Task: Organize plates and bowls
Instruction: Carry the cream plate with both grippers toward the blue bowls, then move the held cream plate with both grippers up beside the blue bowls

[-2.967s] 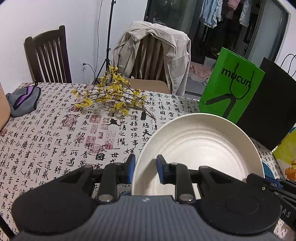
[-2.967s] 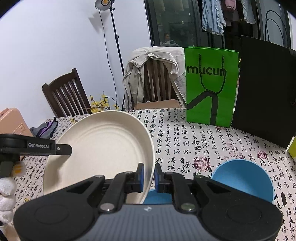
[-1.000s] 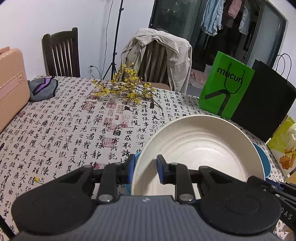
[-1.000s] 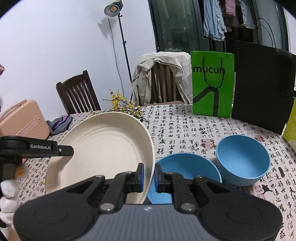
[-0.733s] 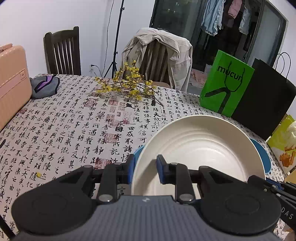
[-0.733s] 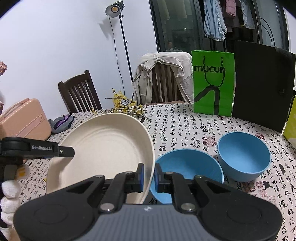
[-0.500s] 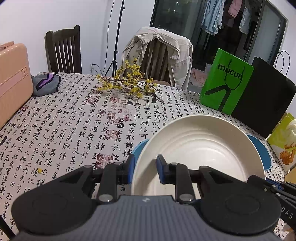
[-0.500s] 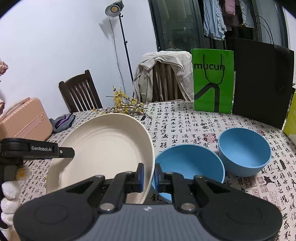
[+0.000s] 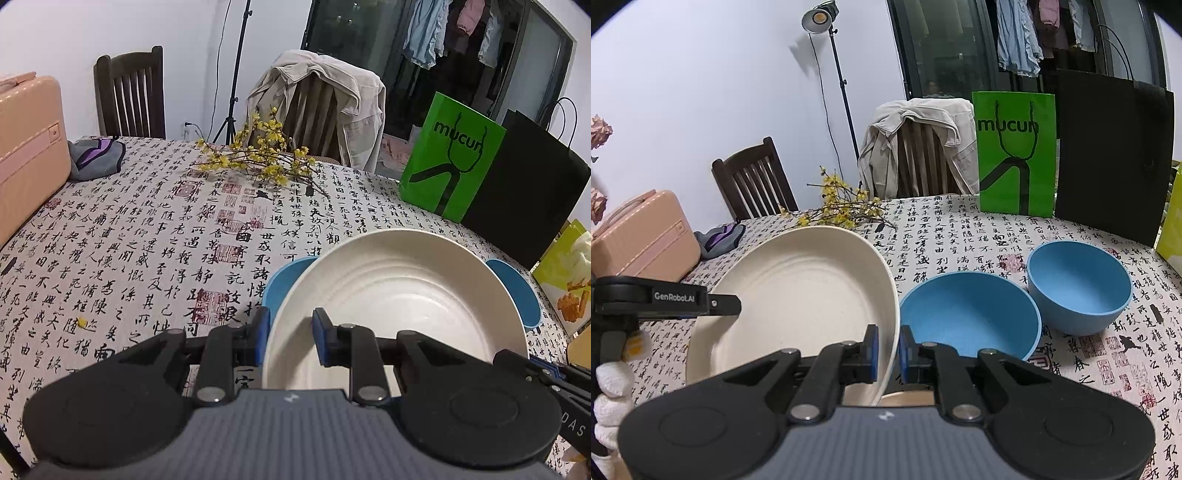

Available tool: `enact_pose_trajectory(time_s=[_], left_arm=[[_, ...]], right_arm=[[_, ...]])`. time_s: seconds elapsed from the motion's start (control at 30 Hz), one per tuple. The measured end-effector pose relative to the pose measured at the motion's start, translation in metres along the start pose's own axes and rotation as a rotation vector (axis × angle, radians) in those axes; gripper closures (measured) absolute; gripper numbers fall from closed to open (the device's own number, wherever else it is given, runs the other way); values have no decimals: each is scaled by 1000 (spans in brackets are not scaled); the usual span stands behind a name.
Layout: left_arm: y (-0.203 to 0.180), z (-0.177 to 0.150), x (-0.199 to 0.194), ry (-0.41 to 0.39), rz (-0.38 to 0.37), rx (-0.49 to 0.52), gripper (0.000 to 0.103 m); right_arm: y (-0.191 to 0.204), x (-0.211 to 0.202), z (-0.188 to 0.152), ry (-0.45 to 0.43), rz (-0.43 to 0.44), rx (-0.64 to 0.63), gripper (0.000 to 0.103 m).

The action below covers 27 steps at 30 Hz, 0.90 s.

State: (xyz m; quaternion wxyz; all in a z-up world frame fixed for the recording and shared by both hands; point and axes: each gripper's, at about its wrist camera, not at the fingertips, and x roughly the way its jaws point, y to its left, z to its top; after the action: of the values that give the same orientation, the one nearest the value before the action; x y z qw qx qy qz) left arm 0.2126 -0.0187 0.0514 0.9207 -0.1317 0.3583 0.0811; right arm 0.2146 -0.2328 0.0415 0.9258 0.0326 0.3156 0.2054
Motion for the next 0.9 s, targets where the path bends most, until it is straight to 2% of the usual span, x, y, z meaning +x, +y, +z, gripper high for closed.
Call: enact_pose_trajectory(time_s=[0.9], left_arm=[[-1,-32,-8,20,-19,1,78]], right_arm=[[-3,-17,-28,-8,10,22,92]])
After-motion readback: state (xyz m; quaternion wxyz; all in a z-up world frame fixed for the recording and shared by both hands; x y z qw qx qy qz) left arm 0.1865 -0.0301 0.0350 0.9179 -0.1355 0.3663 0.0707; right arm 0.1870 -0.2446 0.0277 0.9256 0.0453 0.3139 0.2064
